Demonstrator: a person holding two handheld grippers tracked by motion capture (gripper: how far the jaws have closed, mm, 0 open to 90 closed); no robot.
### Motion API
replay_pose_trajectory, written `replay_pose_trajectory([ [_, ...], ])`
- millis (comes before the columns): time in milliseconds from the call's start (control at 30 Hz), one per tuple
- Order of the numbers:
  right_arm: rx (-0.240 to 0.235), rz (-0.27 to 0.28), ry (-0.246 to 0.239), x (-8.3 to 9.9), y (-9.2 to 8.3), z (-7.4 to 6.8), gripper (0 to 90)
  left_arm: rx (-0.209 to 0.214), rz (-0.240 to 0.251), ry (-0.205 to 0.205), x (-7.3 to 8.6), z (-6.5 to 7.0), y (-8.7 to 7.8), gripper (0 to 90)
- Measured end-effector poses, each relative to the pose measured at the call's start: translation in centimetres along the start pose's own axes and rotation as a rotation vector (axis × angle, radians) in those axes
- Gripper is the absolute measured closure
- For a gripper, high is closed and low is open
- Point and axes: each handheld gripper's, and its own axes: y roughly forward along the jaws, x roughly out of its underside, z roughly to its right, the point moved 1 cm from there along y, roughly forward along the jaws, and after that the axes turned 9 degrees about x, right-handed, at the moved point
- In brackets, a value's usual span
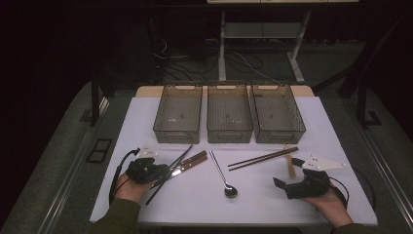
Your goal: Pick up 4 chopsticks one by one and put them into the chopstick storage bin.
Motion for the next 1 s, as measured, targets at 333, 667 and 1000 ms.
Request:
replay_pose_trajectory([
  [333, 0.000, -0.001, -0.001, 0.0, 0.0, 0.0, 1.0, -0.005, 0.014, -0.005, -0.3, -0.1, -0.2, 85.5],
  [667, 0.000, -0.001, 0.000, 0.0, 0.0, 0.0, 1.0, 0.005, 0.039, -0.006, -0.6, 0.0, -0.7, 85.5],
  [1000, 0.000, 0.000, 0.000, 0.0, 0.0, 0.0, 1.0, 0.024, 0.047, -0.011, -1.2, 0.6, -1.1, 85.8],
])
